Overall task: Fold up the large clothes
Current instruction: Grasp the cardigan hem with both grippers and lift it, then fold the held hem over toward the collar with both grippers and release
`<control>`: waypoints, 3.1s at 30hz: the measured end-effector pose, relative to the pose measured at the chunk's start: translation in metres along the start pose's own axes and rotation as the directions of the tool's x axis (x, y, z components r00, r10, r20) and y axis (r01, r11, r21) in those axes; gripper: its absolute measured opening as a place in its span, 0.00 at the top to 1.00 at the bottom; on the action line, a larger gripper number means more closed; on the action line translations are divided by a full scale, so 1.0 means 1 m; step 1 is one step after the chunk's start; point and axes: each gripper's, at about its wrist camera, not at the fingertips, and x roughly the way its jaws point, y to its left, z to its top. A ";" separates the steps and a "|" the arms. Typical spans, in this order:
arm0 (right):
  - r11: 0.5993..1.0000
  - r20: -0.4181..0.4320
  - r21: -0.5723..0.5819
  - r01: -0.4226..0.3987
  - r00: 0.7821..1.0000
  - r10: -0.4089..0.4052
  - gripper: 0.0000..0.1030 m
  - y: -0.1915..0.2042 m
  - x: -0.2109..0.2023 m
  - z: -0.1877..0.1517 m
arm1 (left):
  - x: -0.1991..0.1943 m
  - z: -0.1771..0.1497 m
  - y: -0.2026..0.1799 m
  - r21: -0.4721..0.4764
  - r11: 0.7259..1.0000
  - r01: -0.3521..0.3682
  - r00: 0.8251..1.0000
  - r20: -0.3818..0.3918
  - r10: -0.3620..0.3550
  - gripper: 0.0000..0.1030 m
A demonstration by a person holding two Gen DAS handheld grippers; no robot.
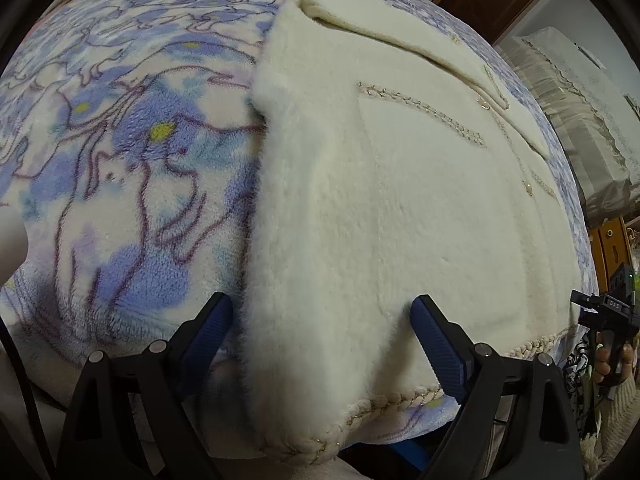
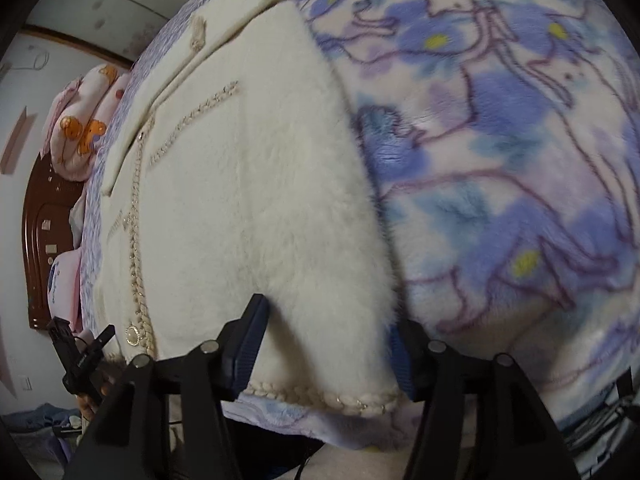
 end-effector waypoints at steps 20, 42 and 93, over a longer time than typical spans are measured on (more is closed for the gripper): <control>0.989 -0.051 -0.144 -0.026 0.999 0.019 0.87 0.030 0.009 -0.004 | 0.009 0.019 -0.043 0.057 0.997 -0.055 0.996 -0.066 0.058 0.93; 0.924 -0.061 -0.382 0.006 0.998 -0.031 0.91 0.076 -0.083 -0.085 | -0.109 -0.026 -0.009 -0.095 0.991 0.098 0.995 -0.022 -0.101 0.97; 0.950 0.247 -0.226 0.216 0.956 -0.158 0.59 0.124 0.074 0.341 | 0.112 0.379 -0.012 -0.018 0.994 -0.111 0.988 0.105 0.112 0.23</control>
